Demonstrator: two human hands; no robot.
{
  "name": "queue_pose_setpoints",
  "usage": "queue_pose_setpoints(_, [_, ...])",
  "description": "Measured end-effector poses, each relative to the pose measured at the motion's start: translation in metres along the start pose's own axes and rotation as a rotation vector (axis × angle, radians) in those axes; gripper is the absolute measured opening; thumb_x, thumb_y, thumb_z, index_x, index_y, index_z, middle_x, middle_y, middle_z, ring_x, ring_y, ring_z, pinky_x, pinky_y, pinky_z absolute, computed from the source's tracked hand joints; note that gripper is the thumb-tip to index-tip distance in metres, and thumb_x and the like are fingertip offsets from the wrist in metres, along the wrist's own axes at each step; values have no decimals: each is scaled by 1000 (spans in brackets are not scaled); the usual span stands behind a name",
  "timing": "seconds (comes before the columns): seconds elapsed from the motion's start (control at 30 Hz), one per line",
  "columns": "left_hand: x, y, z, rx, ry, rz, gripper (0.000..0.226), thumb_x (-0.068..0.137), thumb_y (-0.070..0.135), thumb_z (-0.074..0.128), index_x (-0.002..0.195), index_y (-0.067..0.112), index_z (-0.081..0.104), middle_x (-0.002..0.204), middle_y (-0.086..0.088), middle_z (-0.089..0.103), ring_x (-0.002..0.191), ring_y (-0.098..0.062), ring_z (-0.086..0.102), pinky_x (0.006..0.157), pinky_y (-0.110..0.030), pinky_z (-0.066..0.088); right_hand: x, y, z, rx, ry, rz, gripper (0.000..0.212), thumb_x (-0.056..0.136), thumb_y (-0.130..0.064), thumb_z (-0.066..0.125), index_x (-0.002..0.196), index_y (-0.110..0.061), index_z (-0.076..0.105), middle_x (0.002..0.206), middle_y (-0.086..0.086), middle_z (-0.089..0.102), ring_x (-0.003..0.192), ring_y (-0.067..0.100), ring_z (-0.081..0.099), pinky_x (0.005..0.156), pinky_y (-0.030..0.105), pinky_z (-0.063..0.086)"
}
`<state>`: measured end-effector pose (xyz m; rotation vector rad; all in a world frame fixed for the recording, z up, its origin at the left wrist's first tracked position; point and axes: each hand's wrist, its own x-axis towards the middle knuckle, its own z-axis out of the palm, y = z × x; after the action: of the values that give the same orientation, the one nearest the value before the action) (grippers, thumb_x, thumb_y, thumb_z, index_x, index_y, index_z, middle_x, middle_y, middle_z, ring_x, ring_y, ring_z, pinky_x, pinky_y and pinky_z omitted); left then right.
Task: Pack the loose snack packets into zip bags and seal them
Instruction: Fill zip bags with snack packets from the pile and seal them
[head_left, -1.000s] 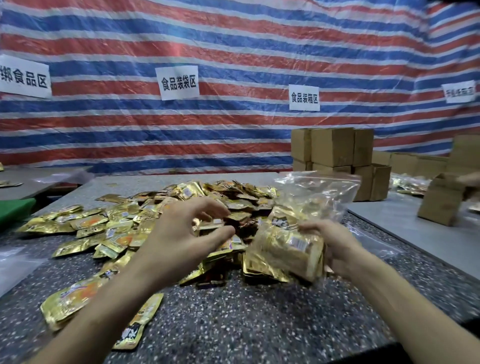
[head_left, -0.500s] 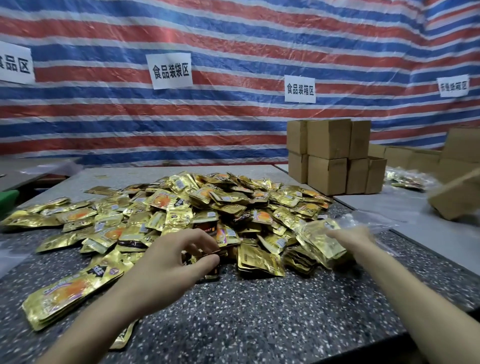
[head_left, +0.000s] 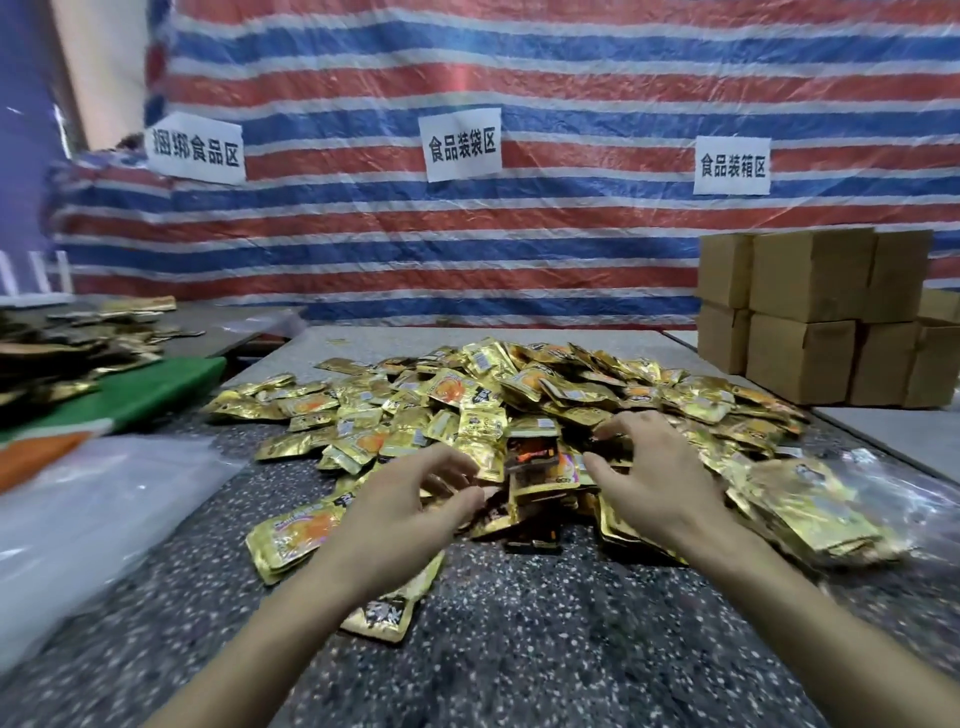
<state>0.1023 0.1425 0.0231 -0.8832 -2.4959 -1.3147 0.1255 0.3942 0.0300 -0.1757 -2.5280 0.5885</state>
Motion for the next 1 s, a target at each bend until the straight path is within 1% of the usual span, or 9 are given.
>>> queue_pose_setpoints(0.1, [-5,-26,-23,38,137,-71,8,92,31,68,99,35,67,91,19,68,85,7,62,71,-18,48,-12,-12,35,167,13,-95,10,92,-31,68,93,-30,58,96,-11,60,85,3,56,70,24,47])
queue_pose_setpoints(0.23, [-15,-68,-62,167,237,-202,8,91,28,70,89,35,66,84,15,69,78,-2,64,69,-22,51,-36,-4,78,311,59,-147,32,87,-12,74,83,-34,51,78,-11,60,69,3,58,55,17,45])
queue_pose_setpoints(0.43, [-24,-133,-103,669,339,-531,24,91,31,65,114,26,70,123,0,66,109,-23,59,89,-38,50,-42,7,94,324,64,-263,31,81,0,74,84,-25,56,75,-12,57,73,8,58,57,15,45])
queue_pose_setpoints(0.57, [-32,-160,-111,954,256,-818,27,89,29,56,112,17,65,124,-9,57,114,-30,49,94,-40,39,-44,8,95,304,16,-342,31,80,0,73,84,-26,56,76,-14,56,76,8,58,57,19,48])
queue_pose_setpoints(0.67, [-39,-173,-113,979,335,-809,26,92,26,53,111,12,59,121,-13,56,111,-32,48,92,-42,38,-45,10,96,302,2,-377,30,81,-4,70,83,-30,54,73,-15,54,74,7,56,55,18,46])
queue_pose_setpoints(0.77, [-35,-170,-116,955,507,-725,42,94,35,56,122,3,56,121,-22,54,109,-39,51,90,-46,40,-45,12,96,314,-4,-384,30,81,-6,69,82,-32,53,73,-14,54,74,9,56,54,20,46])
queue_pose_setpoints(0.83, [-31,-167,-122,976,553,-734,41,93,36,58,116,1,59,120,-23,53,109,-39,49,90,-46,39,-45,12,96,328,0,-383,27,81,-11,67,82,-34,53,72,-15,54,73,9,56,53,21,46])
queue_pose_setpoints(0.93, [-26,-163,-133,1012,355,-906,15,89,22,55,99,13,61,120,-15,56,113,-34,46,93,-41,36,-45,13,96,348,-5,-374,19,80,-18,63,81,-34,53,71,-14,55,69,10,55,52,27,47])
queue_pose_setpoints(1.0, [-27,-165,-136,968,304,-946,5,82,12,56,81,16,55,102,-11,65,100,-31,56,89,-38,35,-45,13,95,359,-1,-364,16,80,-20,62,80,-34,53,71,-13,55,68,12,55,52,27,47])
